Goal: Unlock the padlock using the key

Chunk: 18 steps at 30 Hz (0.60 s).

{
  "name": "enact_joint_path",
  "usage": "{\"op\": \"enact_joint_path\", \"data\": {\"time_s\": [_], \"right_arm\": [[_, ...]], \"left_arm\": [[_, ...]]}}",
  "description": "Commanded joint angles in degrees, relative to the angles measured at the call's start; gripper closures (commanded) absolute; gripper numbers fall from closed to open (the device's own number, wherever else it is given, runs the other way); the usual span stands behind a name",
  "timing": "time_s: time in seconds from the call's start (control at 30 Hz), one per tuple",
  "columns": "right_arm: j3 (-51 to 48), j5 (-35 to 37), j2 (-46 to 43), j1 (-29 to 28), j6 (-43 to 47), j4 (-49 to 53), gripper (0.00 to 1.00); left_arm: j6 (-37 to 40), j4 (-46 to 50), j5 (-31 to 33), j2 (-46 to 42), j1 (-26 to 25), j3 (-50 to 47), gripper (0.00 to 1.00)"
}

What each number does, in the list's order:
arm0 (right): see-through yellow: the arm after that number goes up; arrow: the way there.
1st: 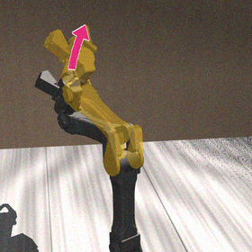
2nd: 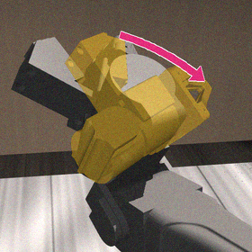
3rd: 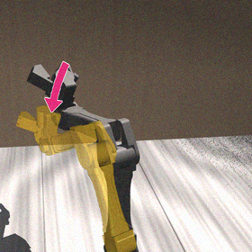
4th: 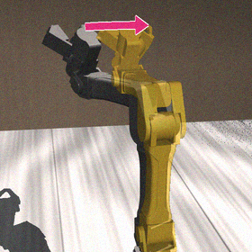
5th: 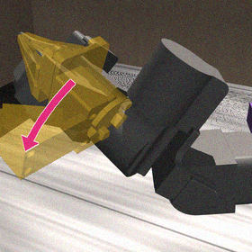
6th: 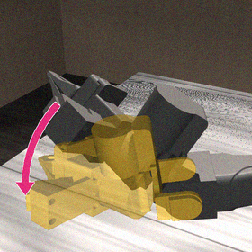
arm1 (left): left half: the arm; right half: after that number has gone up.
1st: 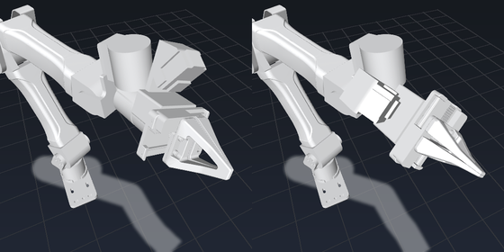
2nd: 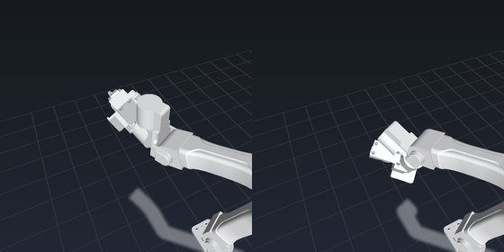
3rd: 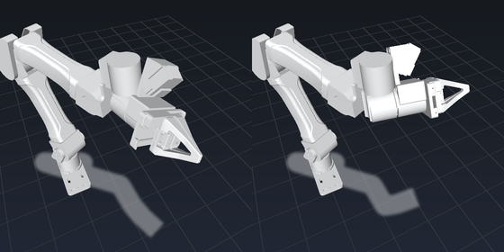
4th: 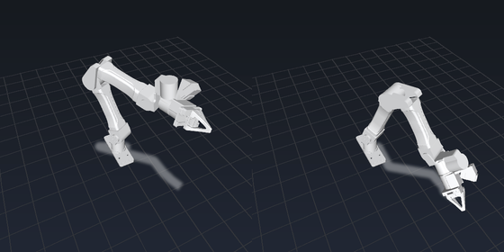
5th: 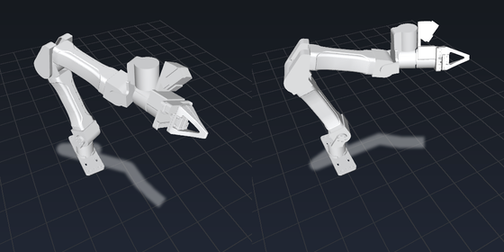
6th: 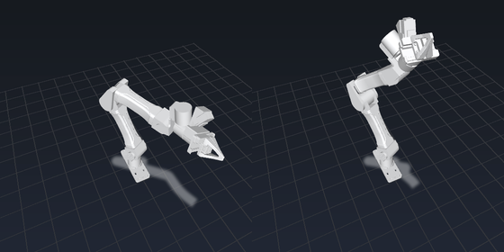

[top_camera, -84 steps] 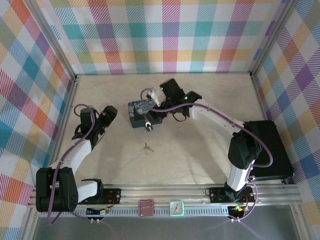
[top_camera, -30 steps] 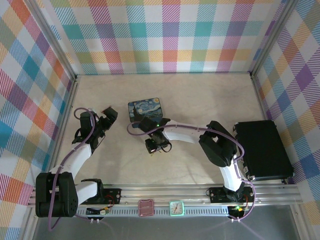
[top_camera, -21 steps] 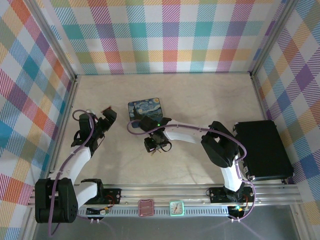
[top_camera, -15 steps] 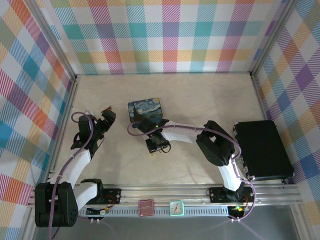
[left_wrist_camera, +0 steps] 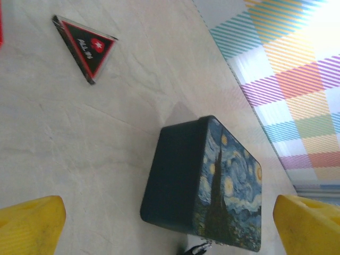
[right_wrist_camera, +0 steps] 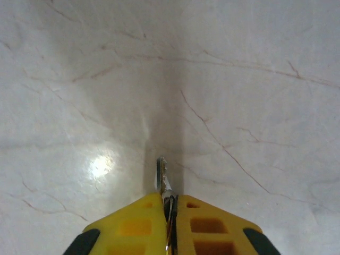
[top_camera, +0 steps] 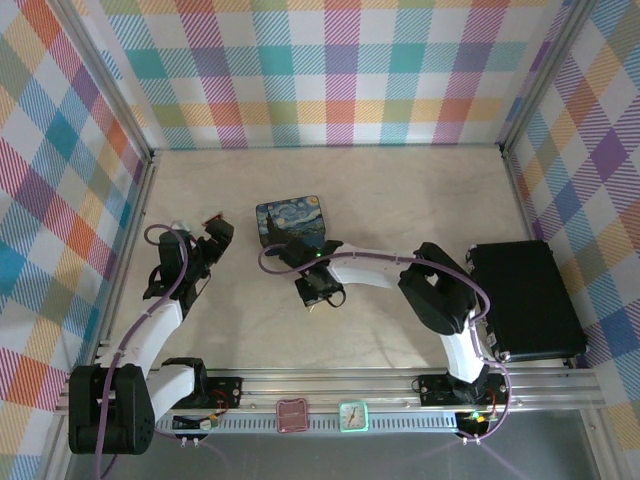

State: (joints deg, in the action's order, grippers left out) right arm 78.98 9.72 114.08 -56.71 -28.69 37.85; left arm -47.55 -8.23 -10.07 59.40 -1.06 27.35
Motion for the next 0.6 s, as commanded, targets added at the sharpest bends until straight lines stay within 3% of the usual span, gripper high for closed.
{"op": "enact_joint_path", "data": {"time_s": [0.0,0.17,0.3,0.57], "right_arm": [[-4.13,-2.47,-3.49,2.59,3.32,0.29,1.00],[-9.06,-11.97,-10.33,7.73,8.82,-5.08,1.00],[-15.47,-24.46,-17.78,13.02,14.24,-13.10,1.00],[-18.07,-38.12,-25.96,21.88,20.10,-14.64,1.00]], "left_arm": [[-1.38,-2.10,-1.55,-1.02,-2.36,0.68,0.00],[-1.81,-3.01,-3.39,-2.72,-4.69,0.75,0.00],[-4.03,-6.17,-7.28,-2.85,-6.91,0.51,0.00],[-9.06,-14.20,-7.70,0.82,-16.58,1.15,0.05]]}}
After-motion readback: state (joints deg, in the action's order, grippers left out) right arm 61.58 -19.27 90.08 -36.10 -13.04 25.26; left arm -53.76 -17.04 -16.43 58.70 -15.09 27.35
